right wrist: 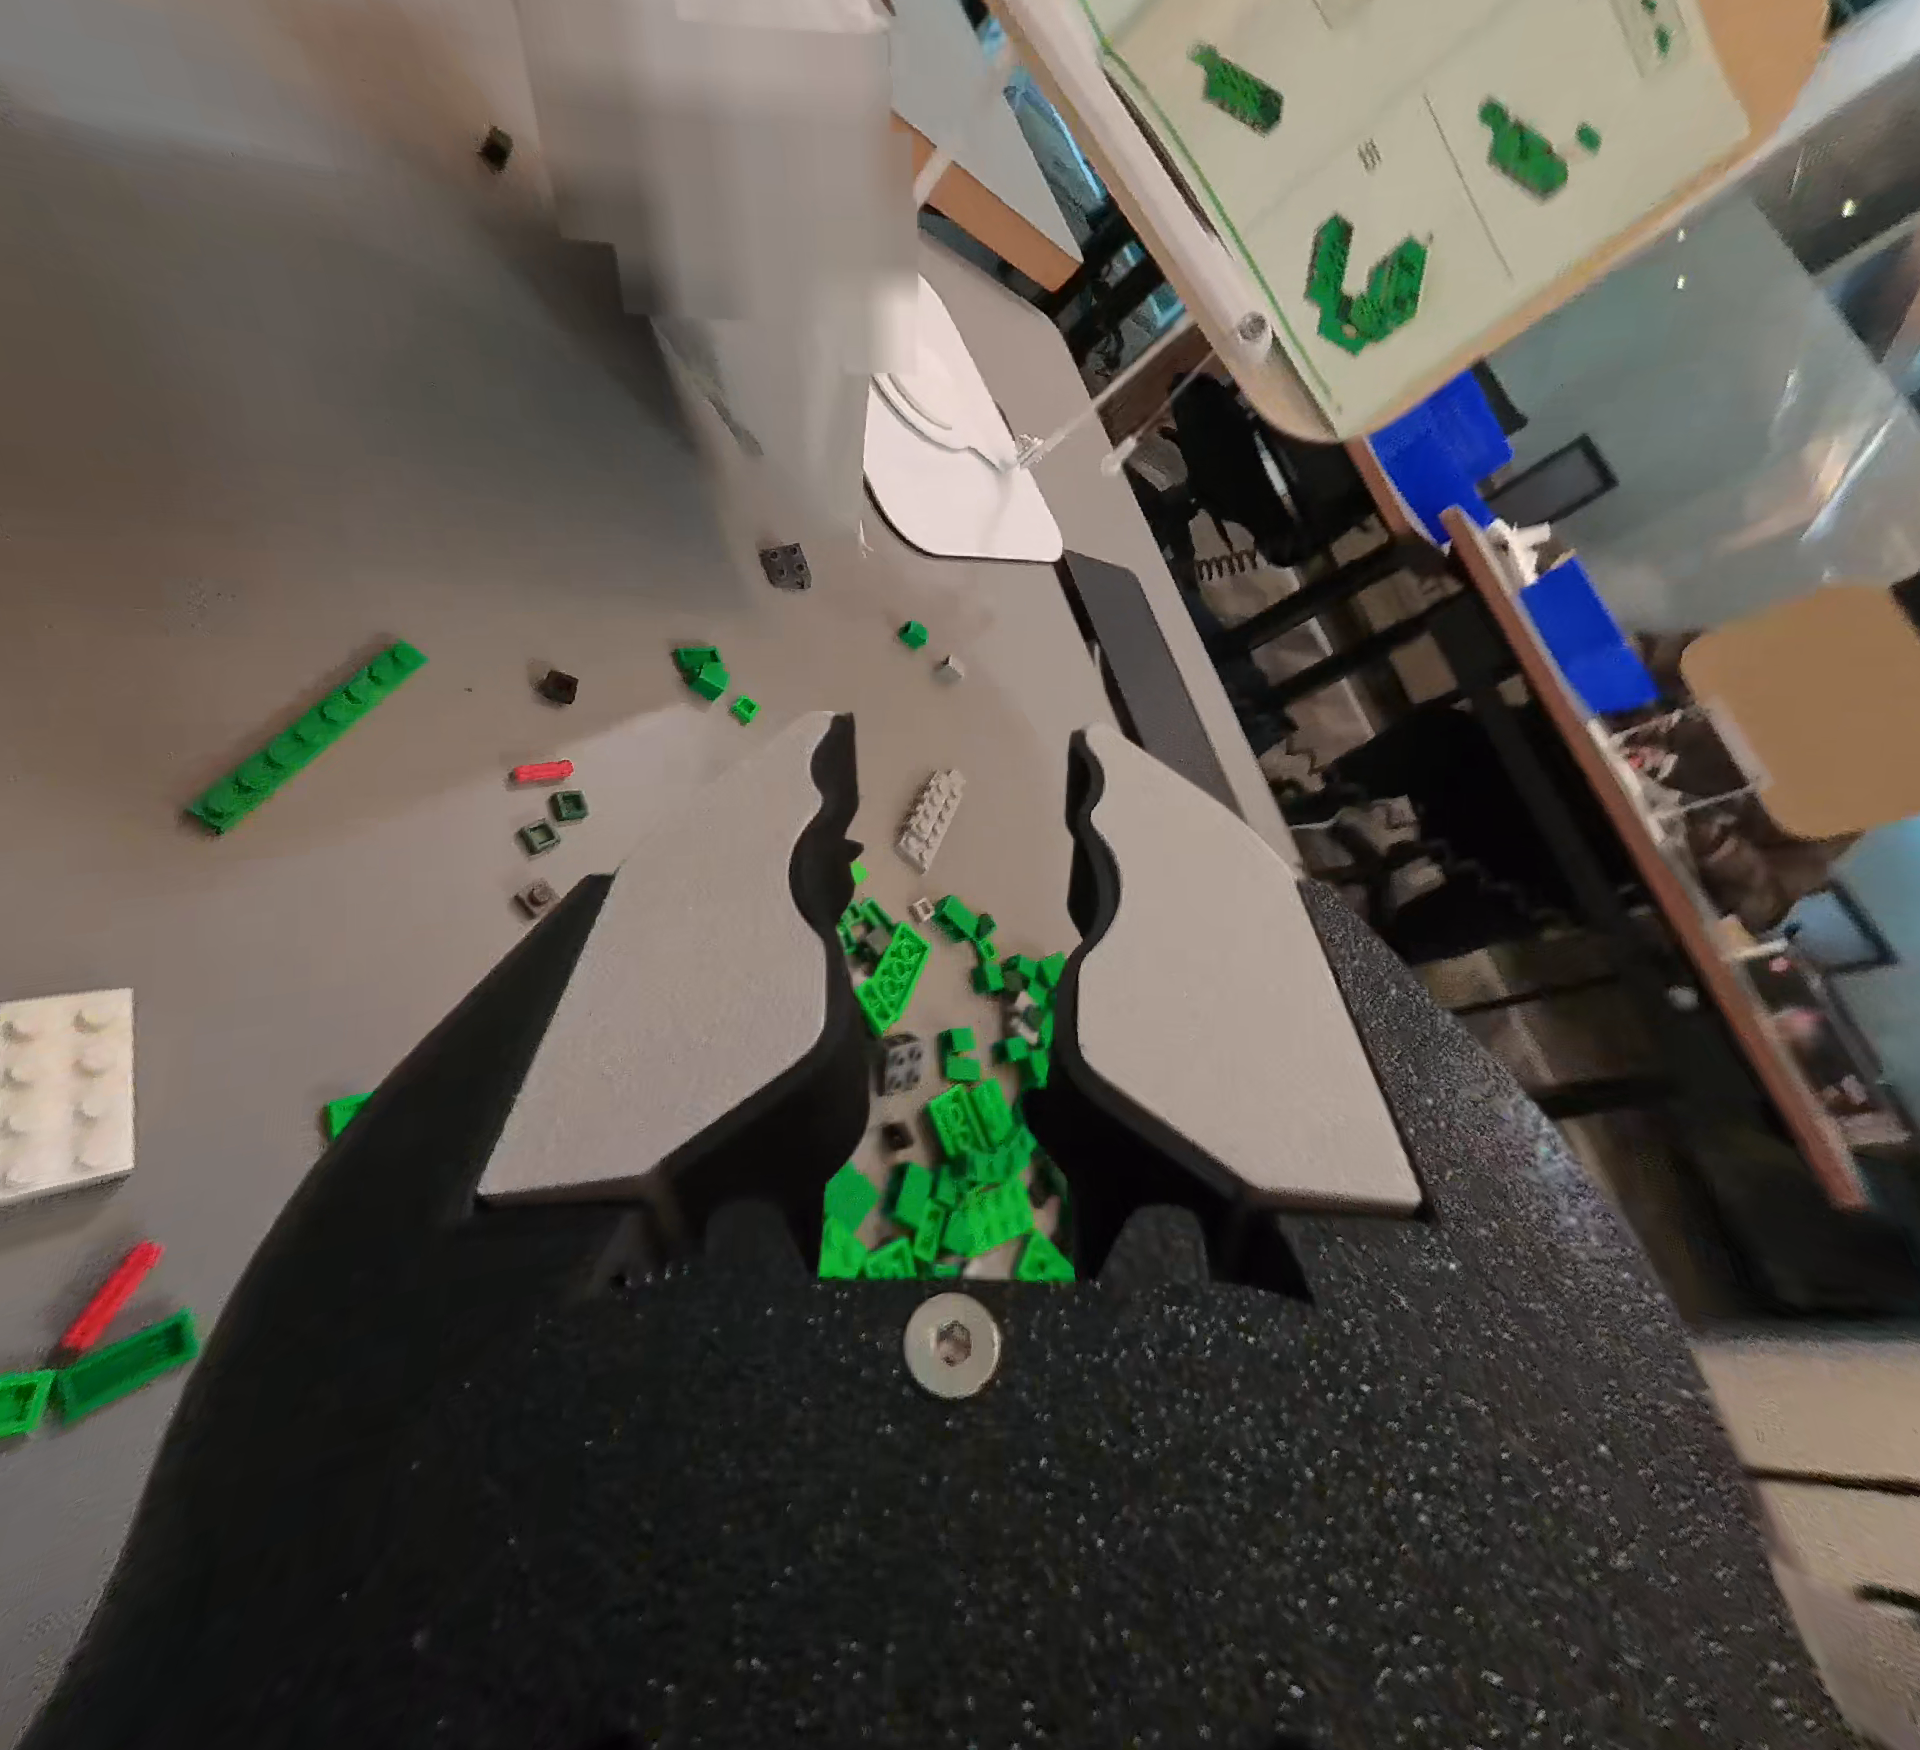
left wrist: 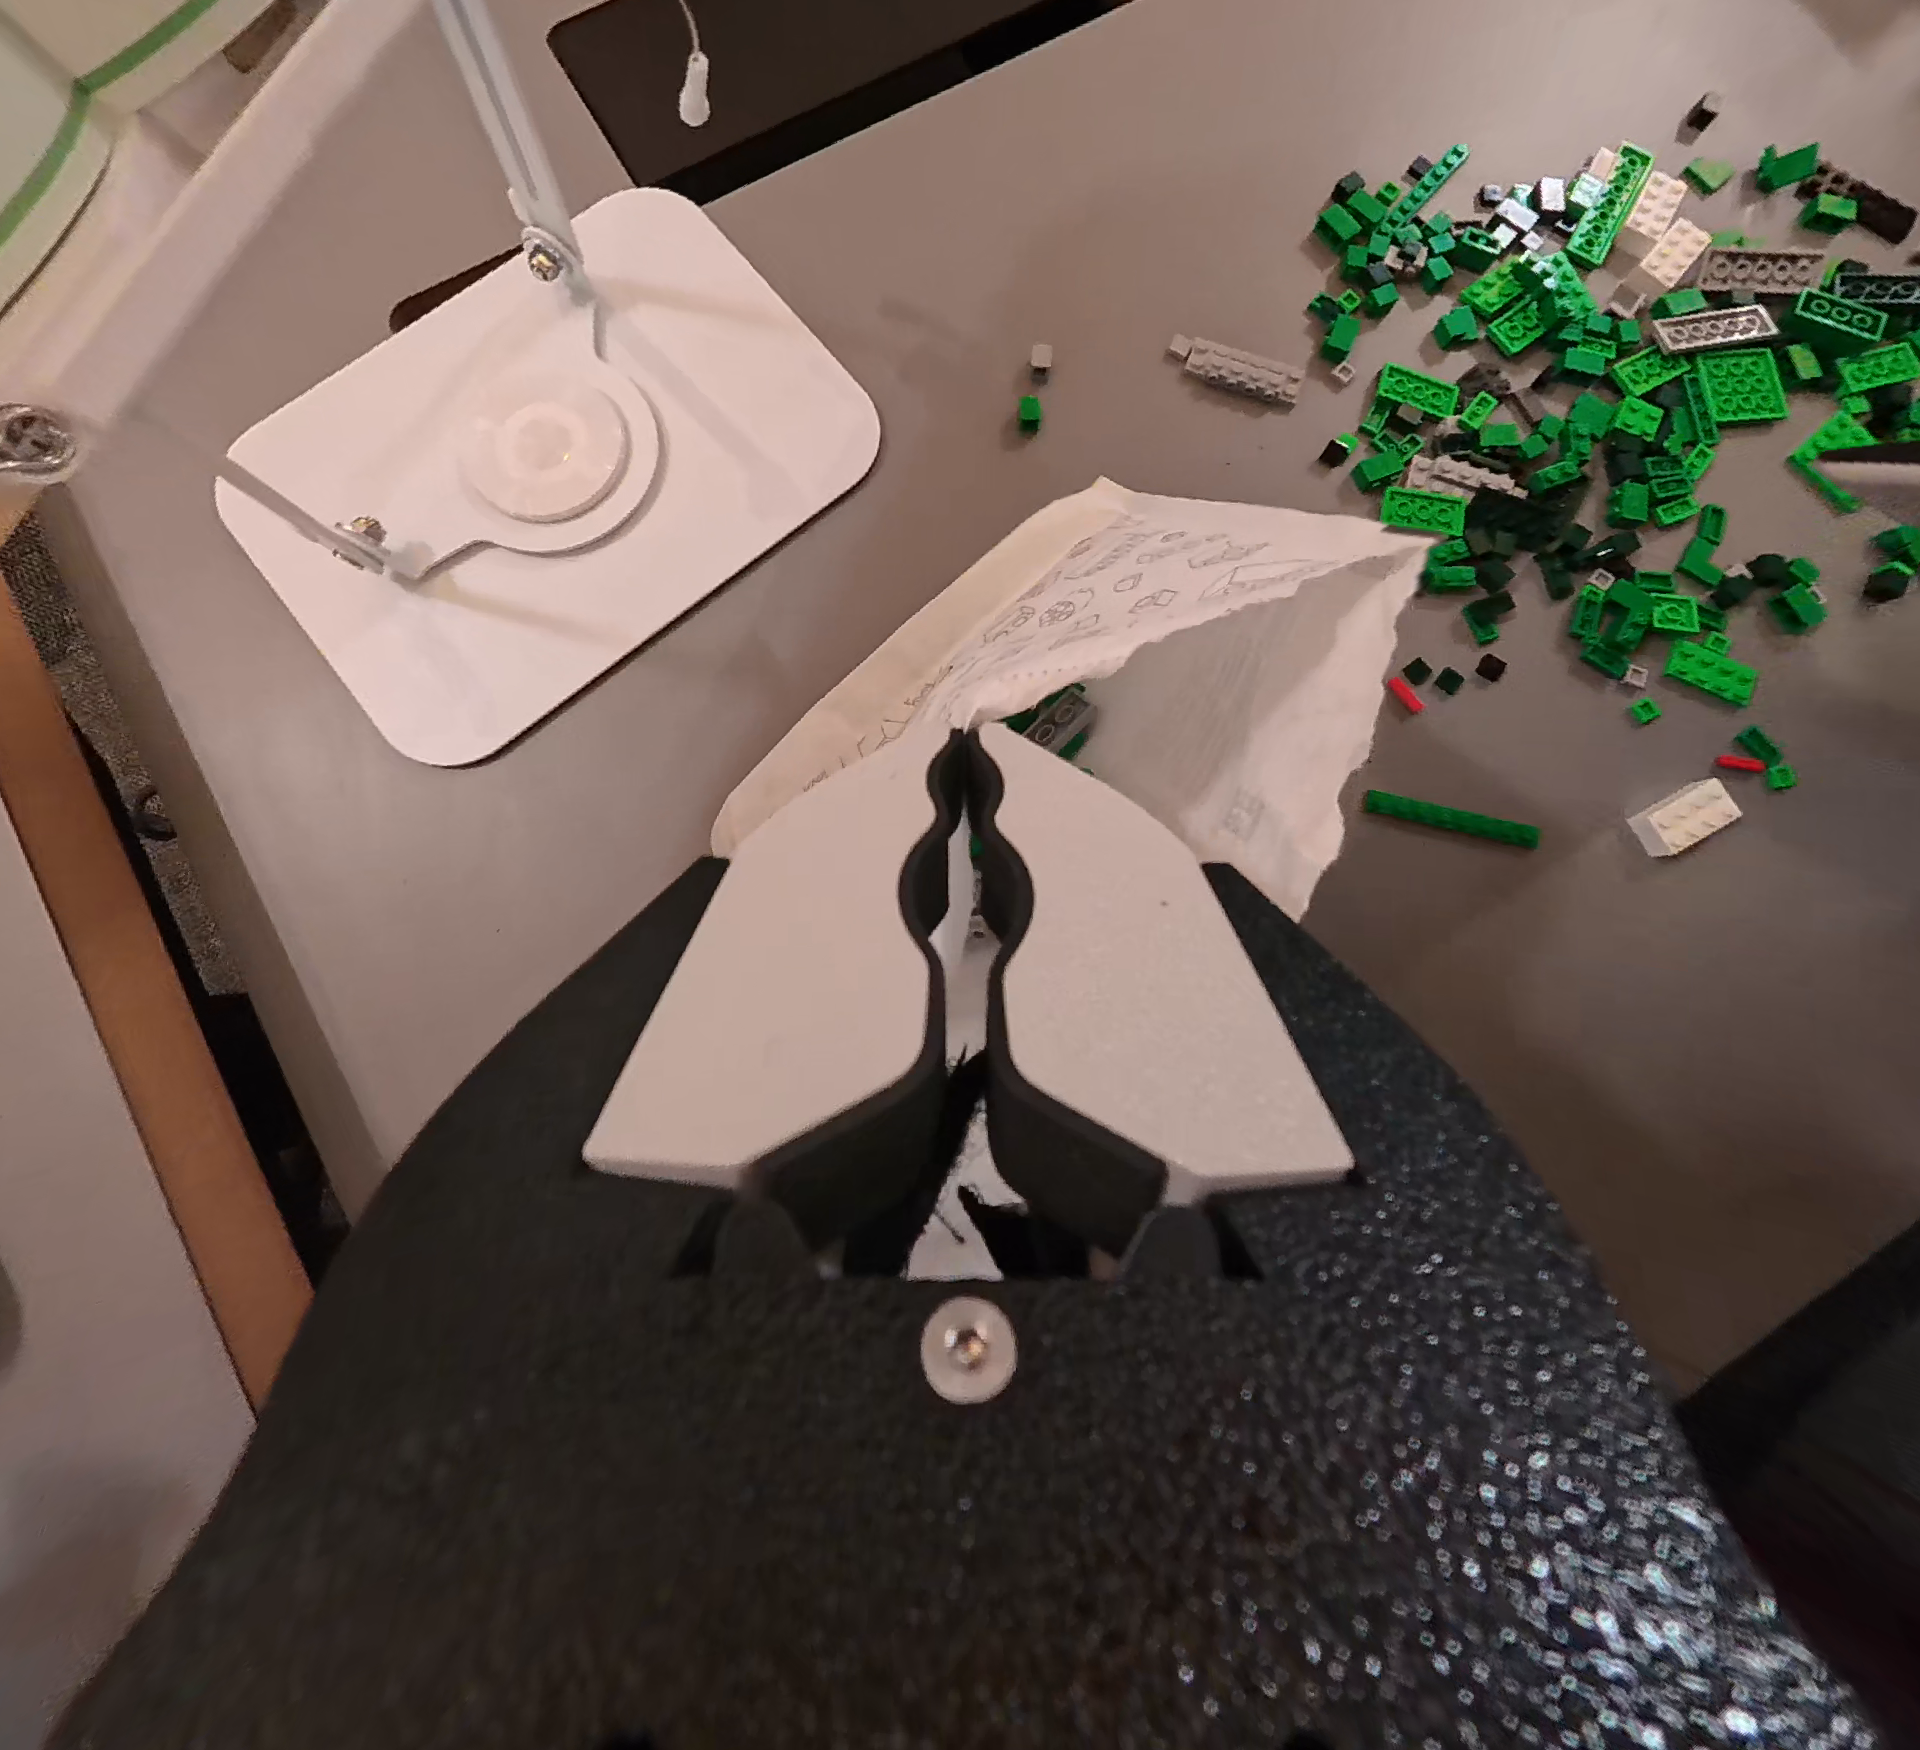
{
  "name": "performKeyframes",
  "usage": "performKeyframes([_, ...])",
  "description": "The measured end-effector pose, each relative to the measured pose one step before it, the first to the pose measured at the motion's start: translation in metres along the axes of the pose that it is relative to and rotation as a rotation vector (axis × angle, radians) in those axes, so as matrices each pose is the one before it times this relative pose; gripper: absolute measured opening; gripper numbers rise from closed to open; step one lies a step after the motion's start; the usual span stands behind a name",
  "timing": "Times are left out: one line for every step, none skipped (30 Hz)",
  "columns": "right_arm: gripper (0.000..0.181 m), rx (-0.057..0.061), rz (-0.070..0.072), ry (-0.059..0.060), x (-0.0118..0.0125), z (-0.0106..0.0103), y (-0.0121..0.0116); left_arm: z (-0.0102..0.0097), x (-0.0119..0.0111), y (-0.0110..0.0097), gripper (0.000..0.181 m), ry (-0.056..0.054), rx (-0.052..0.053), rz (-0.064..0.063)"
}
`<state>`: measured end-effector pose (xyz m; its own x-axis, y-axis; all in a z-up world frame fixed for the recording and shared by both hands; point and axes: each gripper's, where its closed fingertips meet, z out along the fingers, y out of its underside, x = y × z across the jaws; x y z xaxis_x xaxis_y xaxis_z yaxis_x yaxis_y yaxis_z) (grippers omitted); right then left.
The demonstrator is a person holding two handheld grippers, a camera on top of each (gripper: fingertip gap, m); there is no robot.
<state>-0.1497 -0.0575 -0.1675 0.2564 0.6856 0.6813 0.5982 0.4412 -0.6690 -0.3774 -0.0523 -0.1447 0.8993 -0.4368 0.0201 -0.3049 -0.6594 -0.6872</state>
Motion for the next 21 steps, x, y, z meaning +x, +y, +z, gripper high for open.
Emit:
performKeyframes([0.038, 0.0059, 0.0416, 0.0024, 0.00073, -0.00127, 0.00410, -0.00023, -0.00089, 0.00021, 0.000, -0.0029, 0.0003, -0.0029])
performKeyframes([0.038, 0.0068, 0.0365, -0.0010, 0.00058, -0.00056, 0.00315, 0.00019, -0.00020, 0.00018, 0.000, -0.0016, -0.0016, -0.0002])
performKeyframes([0.038, 0.0063, 0.0299, -0.0045, 0.00007, -0.00007, 0.00244, 0.00044, 0.00030, 0.00012, 0.000, -0.0006, -0.0025, 0.0017])
performKeyframes([0.038, 0.0042, 0.0233, -0.0064, 0.00004, 0.00035, 0.00186, 0.00064, 0.00039, -0.00009, 0.000, -0.0009, -0.0026, 0.0025])
performKeyframes([0.038, 0.0007, 0.0167, -0.0073, -0.00009, 0.00068, 0.00162, 0.00079, 0.00079, -0.00008, 0.000, 0.0005, -0.0029, 0.0031])
performKeyframes([0.039, -0.0026, 0.0101, -0.0064, -0.00011, 0.00065, 0.00161, 0.00100, 0.00105, -0.00014, 0.000, 0.0023, -0.0035, 0.0039])
performKeyframes([0.039, -0.0040, 0.0054, -0.0046, 0.00015, 0.00061, 0.00152, 0.00093, 0.00106, -0.00006, 0.000, 0.0019, -0.0037, 0.0037])
performKeyframes([0.039, -0.0037, 0.0033, -0.0041, -0.00001, 0.00036, 0.00130, 0.00076, 0.00082, -0.00005, 0.000, 0.0008, -0.0033, 0.0031])
performKeyframes([0.039, -0.0029, 0.0032, -0.0043, -0.00010, 0.00036, 0.00115, 0.00071, 0.00063, -0.00021, 0.000, 0.0005, -0.0021, 0.0027])
performKeyframes([0.039, -0.0027, 0.0040, -0.0041, -0.00014, 0.00033, 0.00125, 0.00044, 0.00053, -0.00014, 0.000, 0.0018, -0.0009, 0.0015])
performKeyframes([0.039, -0.0034, 0.0046, -0.0044, -0.00031, 0.00039, 0.00136, 0.00030, 0.00034, -0.00017, 0.000, 0.0011, -0.0002, 0.0010])
performKeyframes([0.039, -0.0039, 0.0045, -0.0057, -0.00048, 0.00051, 0.00148, 0.00019, -0.00001, -0.00006, 0.000, 0.0006, -0.0001, -0.0001])
performKeyframes([0.039, -0.0037, 0.0041, -0.0066, -0.00066, 0.00055, 0.00137, 0.00009, -0.00005, 0.00003, 0.000, 0.0009, 0.0003, -0.0009])
performKeyframes([0.039, -0.0038, 0.0036, -0.0061, -0.00063, 0.00066, 0.00139, 0.00006, -0.00003, 0.00007, 0.000, 0.0016, 0.0002, -0.0011])
performKeyframes([0.039, -0.0045, 0.0026, -0.0048, -0.00058, 0.00058, 0.00137, 0.00003, -0.00014, 0.00010, 0.000, -0.0001, 0.0003, -0.0007])
performKeyframes([0.040, -0.0046, 0.0018, -0.0034, -0.00046, 0.00055, 0.00143, -0.00007, -0.00019, 0.00007, 0.000, -0.0004, -0.0001, -0.0007])
performKeyframes([0.040, -0.0041, 0.0023, -0.0032, -0.00031, 0.00054, 0.00137, 0.00010, 0.00010, 0.00006, 0.000, 0.0010, -0.0005, -0.0003])
performKeyframes([0.040, -0.0046, 0.0044, -0.0046, -0.00028, 0.00047, 0.00154, 0.00009, 0.00021, 0.00009, 0.000, 0.0007, -0.0007, 0.0009])
performKeyframes([0.040, -0.0058, 0.0068, -0.0072, -0.00047, 0.00076, 0.00185, 0.00022, 0.00030, 0.00011, 0.000, 0.0012, -0.0011, 0.0011])
performKeyframes([0.040, -0.0076, 0.0097, -0.0113, -0.00067, 0.00086, 0.00228, 0.00009, 0.00043, 0.00011, 0.000, 0.0019, -0.0011, 0.0011])
performKeyframes([0.041, -0.0119, 0.0132, -0.0181, -0.00139, 0.00148, 0.00320, 0.00025, 0.00048, 0.00008, 0.000, 0.0022, -0.0011, 0.0015])
